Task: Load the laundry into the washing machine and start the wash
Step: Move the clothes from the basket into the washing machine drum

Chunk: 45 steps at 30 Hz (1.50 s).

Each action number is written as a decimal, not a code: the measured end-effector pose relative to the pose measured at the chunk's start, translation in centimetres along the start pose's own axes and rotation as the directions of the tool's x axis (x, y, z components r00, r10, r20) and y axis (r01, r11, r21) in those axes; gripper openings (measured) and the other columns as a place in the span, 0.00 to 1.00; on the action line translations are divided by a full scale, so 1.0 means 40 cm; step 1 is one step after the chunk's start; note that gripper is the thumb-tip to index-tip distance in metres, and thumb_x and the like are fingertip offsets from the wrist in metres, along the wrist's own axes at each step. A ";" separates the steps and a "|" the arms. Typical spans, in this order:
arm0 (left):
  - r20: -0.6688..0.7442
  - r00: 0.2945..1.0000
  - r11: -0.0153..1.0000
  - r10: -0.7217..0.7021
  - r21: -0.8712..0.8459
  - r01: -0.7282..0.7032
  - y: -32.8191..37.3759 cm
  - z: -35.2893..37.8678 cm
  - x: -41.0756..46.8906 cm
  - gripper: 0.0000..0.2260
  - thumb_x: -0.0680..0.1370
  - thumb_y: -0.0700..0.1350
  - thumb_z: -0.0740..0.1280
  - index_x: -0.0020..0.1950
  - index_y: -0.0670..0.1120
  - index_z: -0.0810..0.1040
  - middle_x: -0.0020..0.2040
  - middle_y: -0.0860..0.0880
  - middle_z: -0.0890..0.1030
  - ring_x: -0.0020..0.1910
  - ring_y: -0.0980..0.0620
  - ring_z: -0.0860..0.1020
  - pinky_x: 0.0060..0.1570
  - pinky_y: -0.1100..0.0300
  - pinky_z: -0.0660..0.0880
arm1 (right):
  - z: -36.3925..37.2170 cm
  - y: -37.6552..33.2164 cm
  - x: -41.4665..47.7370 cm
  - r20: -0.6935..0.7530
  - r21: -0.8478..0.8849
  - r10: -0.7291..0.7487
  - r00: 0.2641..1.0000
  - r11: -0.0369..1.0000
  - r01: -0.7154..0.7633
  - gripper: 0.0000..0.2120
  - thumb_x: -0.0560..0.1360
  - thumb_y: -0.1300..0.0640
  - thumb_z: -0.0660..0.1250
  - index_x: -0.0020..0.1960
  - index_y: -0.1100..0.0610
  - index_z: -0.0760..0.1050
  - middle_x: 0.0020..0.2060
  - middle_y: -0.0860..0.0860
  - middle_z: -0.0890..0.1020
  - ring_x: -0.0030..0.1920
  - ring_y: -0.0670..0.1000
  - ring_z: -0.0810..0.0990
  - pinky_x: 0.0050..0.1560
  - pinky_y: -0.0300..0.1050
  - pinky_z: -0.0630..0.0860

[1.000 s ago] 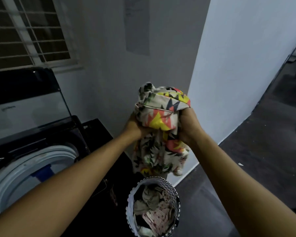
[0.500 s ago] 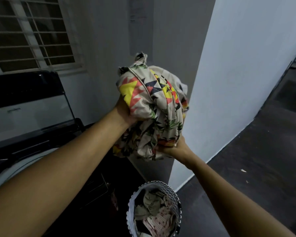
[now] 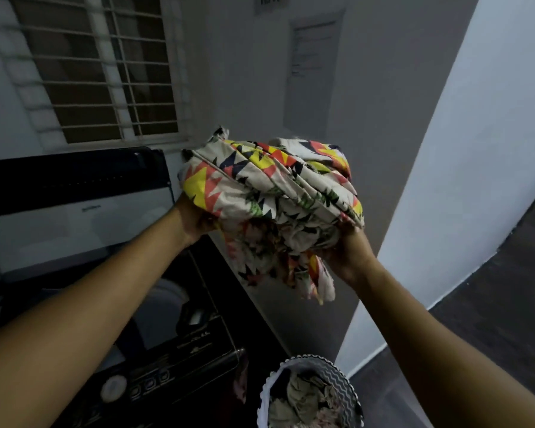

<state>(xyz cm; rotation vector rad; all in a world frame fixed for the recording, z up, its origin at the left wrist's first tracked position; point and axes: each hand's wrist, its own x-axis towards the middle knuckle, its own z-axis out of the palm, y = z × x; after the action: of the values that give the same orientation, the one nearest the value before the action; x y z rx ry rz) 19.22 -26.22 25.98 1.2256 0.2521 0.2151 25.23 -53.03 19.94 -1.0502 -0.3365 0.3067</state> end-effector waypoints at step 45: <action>-0.323 0.914 0.275 -0.247 0.880 0.386 -0.573 -1.130 0.198 0.19 0.76 0.40 0.68 0.67 0.47 0.76 0.63 0.43 0.78 0.60 0.40 0.77 0.53 0.54 0.74 | 0.536 1.137 0.359 -0.060 -0.964 0.498 0.865 0.194 -0.179 0.50 0.70 0.50 0.79 0.82 0.52 0.52 0.69 0.57 0.75 0.67 0.58 0.76 0.56 0.41 0.71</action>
<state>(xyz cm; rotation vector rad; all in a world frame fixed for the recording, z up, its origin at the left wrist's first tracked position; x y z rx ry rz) 13.61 9.28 -10.59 2.3130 0.8214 -0.2931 25.52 -9.24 -8.64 -2.3835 -0.5594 0.7185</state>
